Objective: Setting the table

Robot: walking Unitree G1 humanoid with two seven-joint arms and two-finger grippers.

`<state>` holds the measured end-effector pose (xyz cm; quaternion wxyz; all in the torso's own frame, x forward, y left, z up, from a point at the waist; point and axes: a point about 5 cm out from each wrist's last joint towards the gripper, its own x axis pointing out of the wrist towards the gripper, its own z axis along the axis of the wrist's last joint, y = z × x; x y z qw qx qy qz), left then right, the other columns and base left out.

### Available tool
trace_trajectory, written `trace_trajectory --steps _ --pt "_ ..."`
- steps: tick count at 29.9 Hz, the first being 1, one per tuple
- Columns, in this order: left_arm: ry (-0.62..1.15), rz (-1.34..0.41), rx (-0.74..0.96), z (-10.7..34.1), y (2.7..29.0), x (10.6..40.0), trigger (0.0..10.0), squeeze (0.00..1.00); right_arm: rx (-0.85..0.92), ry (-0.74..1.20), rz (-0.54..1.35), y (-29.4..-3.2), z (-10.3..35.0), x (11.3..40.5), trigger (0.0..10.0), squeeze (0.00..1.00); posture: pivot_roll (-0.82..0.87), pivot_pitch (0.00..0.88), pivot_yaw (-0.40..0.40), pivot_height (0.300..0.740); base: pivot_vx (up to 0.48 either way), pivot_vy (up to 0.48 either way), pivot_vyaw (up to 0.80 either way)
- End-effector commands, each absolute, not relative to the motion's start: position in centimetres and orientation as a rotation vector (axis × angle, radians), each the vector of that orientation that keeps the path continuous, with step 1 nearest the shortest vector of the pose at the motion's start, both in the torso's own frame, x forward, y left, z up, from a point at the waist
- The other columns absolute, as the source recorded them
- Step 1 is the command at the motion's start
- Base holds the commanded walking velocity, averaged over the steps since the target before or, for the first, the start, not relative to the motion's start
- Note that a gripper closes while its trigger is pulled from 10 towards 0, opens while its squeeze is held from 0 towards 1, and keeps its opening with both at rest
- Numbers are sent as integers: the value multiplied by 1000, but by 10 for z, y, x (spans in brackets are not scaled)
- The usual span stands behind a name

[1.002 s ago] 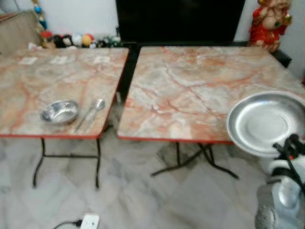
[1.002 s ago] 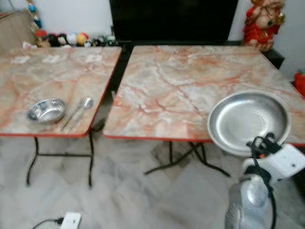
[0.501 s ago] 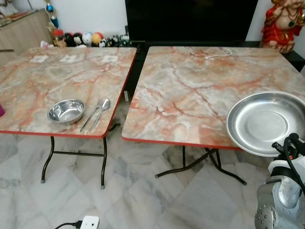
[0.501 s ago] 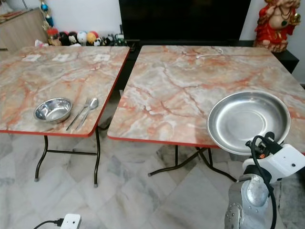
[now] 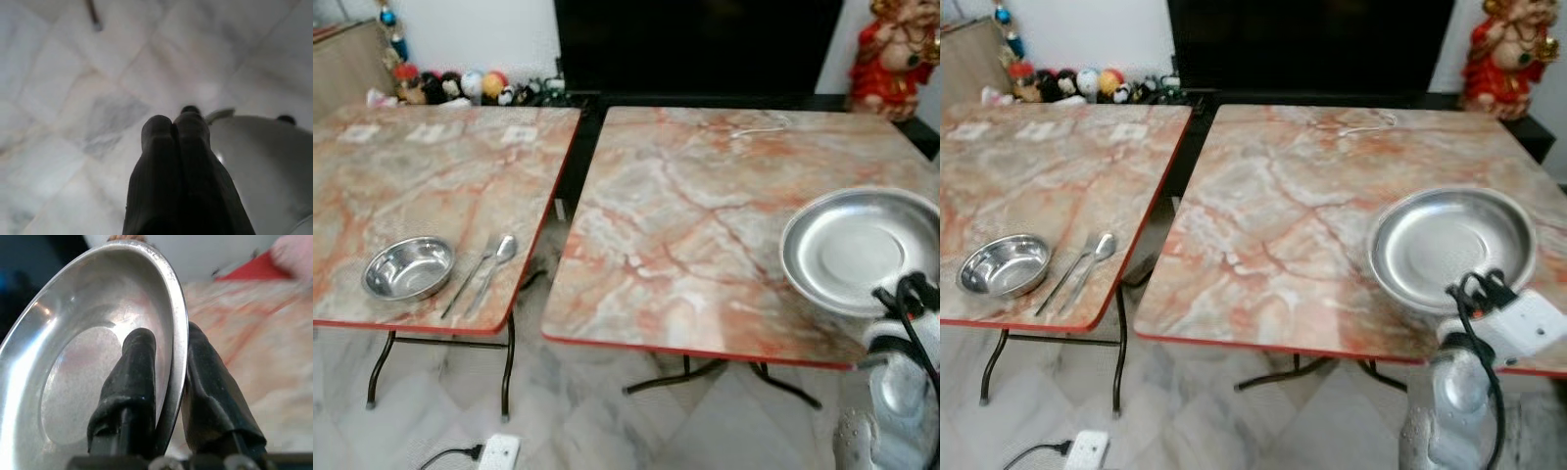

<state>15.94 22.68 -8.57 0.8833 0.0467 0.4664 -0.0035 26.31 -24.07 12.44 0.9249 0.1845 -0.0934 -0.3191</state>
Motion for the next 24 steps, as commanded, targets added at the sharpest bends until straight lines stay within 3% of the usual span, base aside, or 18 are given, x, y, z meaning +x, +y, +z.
trace_trajectory --steps 1,9,24 --pt "996 -25 104 -89 224 154 10000 0 437 -182 -733 -252 118 255 10000 0 27 0 18 740 0 0 0" --pt "1002 -33 113 -89 224 153 10000 0 586 -116 -914 -270 98 242 10000 0 19 0 25 740 0 0 0" --pt "1006 -43 124 -89 224 153 10000 0 729 -69 -978 -279 87 259 10000 0 30 0 25 740 0 0 0"
